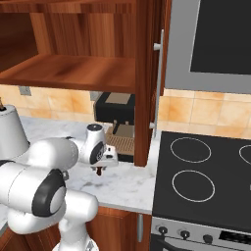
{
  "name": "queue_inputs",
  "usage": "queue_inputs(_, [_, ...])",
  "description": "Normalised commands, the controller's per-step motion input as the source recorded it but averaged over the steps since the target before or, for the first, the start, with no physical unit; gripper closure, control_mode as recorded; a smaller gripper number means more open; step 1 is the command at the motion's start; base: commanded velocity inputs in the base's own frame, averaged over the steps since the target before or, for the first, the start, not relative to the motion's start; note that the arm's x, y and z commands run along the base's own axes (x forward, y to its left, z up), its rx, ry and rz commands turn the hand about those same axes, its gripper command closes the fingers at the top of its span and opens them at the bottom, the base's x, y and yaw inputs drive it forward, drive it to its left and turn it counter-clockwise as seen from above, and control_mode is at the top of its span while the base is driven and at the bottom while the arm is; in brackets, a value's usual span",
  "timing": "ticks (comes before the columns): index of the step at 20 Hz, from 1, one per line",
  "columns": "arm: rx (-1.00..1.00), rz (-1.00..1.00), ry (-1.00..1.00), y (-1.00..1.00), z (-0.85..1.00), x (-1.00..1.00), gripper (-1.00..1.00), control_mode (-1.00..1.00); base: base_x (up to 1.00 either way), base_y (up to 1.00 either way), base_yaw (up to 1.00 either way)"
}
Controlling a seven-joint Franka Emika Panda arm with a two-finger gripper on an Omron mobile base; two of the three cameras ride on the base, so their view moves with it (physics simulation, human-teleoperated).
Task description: Retrieve the pan from the cabinet, then place the raw meat into the pan to avoid contamination.
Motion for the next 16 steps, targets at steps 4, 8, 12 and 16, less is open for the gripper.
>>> queue_inputs(4, [0.00,0.00,0.00,0.25,0.28,-0.07,1.00,-1.00,0.00,0.00,0.00])
queue_inputs(8, [-0.01,0.03,0.00,0.27,0.32,0.00,1.00,-1.00,0.00,0.00,0.00])
queue_inputs(12, [-0.01,0.02,-0.02,0.21,0.38,0.00,1.00,-1.00,0.00,0.00,0.00])
queue_inputs(16, [0.00,0.02,-0.02,0.30,0.23,0.03,1.00,-1.00,0.00,0.00,0.00])
